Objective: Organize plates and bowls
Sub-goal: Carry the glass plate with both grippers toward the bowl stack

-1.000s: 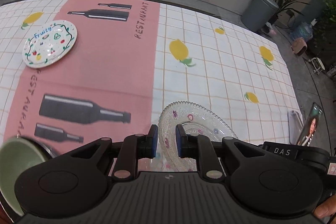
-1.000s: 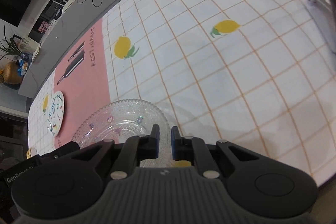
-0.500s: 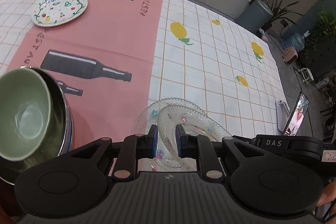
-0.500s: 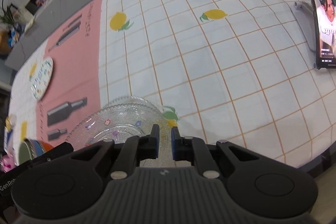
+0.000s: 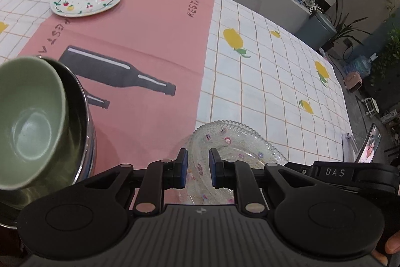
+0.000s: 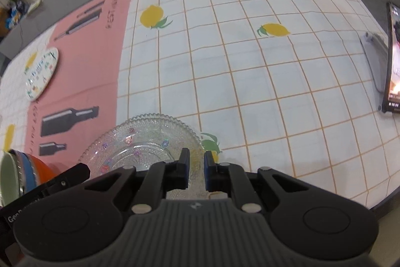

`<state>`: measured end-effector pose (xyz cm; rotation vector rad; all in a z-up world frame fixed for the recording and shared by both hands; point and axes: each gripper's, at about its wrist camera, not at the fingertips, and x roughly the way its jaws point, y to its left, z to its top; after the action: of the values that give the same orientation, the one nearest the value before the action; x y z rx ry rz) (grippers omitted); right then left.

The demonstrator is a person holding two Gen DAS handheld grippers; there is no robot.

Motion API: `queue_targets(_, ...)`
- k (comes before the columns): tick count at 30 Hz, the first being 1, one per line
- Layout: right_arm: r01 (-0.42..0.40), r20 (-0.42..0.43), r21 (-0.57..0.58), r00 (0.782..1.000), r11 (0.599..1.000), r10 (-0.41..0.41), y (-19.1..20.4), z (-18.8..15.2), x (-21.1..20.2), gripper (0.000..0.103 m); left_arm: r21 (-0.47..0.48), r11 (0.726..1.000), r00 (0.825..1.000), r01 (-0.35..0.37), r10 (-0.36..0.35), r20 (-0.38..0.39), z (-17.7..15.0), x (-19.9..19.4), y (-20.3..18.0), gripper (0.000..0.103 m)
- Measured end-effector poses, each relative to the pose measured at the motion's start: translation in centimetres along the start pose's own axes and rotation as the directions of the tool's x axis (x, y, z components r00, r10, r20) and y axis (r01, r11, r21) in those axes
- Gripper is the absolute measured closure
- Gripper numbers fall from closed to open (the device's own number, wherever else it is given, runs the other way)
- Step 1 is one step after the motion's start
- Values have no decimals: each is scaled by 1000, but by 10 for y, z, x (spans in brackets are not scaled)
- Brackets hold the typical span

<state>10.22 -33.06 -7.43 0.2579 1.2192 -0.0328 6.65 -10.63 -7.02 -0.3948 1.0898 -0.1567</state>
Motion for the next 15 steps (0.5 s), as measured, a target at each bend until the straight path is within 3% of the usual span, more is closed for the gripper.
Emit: queue_targets(15,103,-46,-101,993,990,-108,18,-3,17,93,68,997,999,-30,29,15,-8,11,0,84)
